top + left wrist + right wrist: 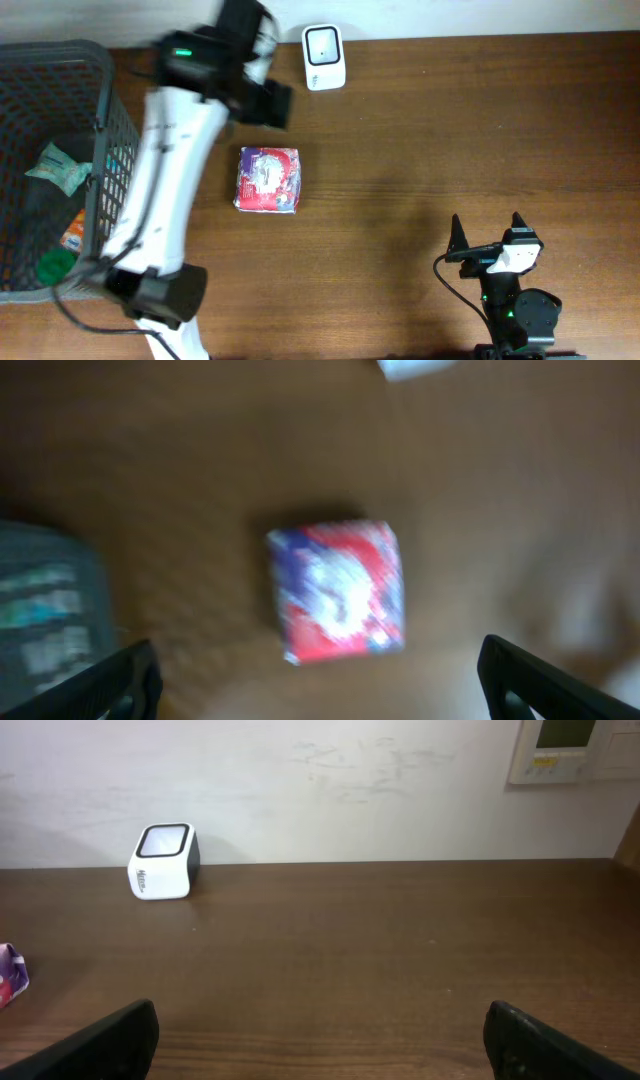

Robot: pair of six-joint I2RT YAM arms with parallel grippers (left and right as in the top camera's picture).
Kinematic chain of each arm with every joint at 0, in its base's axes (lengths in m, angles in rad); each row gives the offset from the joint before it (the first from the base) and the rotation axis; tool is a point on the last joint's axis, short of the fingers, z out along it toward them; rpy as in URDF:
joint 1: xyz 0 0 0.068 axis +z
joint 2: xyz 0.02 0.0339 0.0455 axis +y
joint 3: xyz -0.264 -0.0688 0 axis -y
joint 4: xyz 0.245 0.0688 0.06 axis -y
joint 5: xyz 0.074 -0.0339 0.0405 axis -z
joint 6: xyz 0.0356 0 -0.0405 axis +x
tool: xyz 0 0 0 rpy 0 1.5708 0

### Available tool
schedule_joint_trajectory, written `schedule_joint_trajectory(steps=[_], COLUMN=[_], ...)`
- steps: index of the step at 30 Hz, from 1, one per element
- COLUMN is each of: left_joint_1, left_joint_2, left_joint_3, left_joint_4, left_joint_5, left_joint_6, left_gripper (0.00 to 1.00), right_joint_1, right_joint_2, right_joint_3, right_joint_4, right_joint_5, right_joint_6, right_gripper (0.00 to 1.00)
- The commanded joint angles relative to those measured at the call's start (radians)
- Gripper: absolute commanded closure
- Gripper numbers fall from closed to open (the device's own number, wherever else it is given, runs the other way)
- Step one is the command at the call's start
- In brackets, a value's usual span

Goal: Scan the item barcode

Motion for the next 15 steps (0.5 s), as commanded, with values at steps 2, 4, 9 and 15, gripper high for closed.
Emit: schedule_joint_trajectory(steps=[2,4,9,15], left_joint_1=[0.192,0.311,0.559,0.71], left_joint_2=[-0.13,-0.182,-0.204,-0.148], left_joint_3=[0.199,0.213,0.208,0.202], left_joint_4=[-0.059,-0.06,-0.064,-0.035], left_joint_5=[-0.032,-0.032,-0.032,-0.033], left_joint_6=[-0.043,-0.043,-0.09,-0.107], left_gripper=[0.01,0.01,0.01,0.0], right_joint_1=[0.005,0.005,0.005,0.004], right_joint_2=[-0.006,-0.006,-0.006,-0.006], right_joint_3=[-0.009,-0.009,-0.009,-0.009], right_joint_4=[-0.001,-0.001,-0.001,-0.001], right_joint_5=[0.009,0.009,0.009,0.009], right_joint_6=[0.011,0.011,0.011,0.011], right_gripper=[0.01,0.01,0.01,0.01])
